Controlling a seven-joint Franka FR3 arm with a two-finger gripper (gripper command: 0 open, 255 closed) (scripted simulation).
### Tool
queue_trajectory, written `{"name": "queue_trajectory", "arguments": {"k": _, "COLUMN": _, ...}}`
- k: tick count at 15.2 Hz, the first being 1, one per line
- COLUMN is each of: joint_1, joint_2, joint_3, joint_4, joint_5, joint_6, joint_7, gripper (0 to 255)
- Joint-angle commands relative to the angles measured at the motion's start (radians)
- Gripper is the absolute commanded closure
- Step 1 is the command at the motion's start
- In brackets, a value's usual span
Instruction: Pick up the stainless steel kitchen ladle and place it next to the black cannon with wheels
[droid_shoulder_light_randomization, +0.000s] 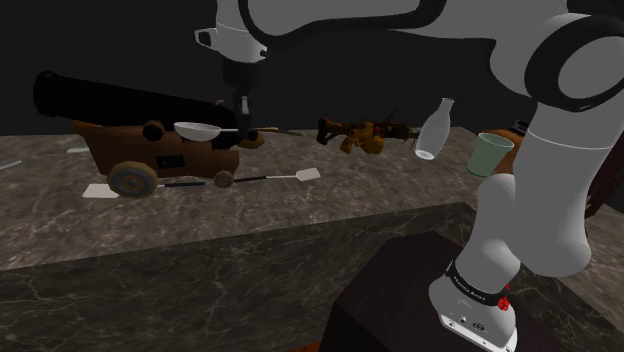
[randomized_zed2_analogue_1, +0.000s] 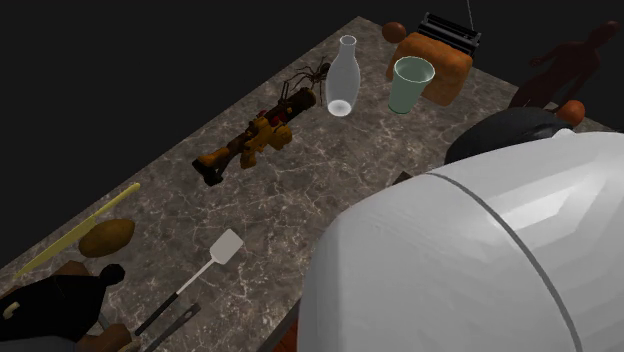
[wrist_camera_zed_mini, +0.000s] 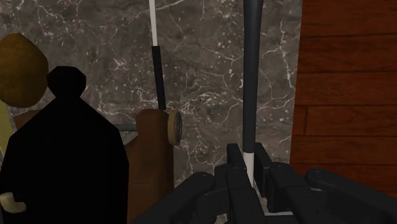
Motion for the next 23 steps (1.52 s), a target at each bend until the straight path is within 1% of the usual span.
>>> {"name": "queue_trajectory", "arguments": {"k": 1, "joint_1": 0.000, "joint_2": -0.002, "joint_3": 0.000, "joint_4": -0.029, "joint_5": -0.001, "joint_6": 0.028, "joint_7": 0.003, "gripper": 255}}
{"name": "queue_trajectory", "arguments": {"k": 12, "joint_1": 0.000, "joint_2": 0.005, "joint_3": 0.000, "joint_4": -0.168, "joint_5": -0.004, "joint_6": 0.173, "joint_7": 0.014, "gripper": 255}}
{"name": "queue_trajectory", "arguments": {"k": 23, "joint_1": -0.001, "joint_2": 0.038, "joint_3": -0.001, "joint_4": -0.273, "joint_5": -0.007, "joint_6": 0.311, "joint_7": 0.025, "gripper": 255}}
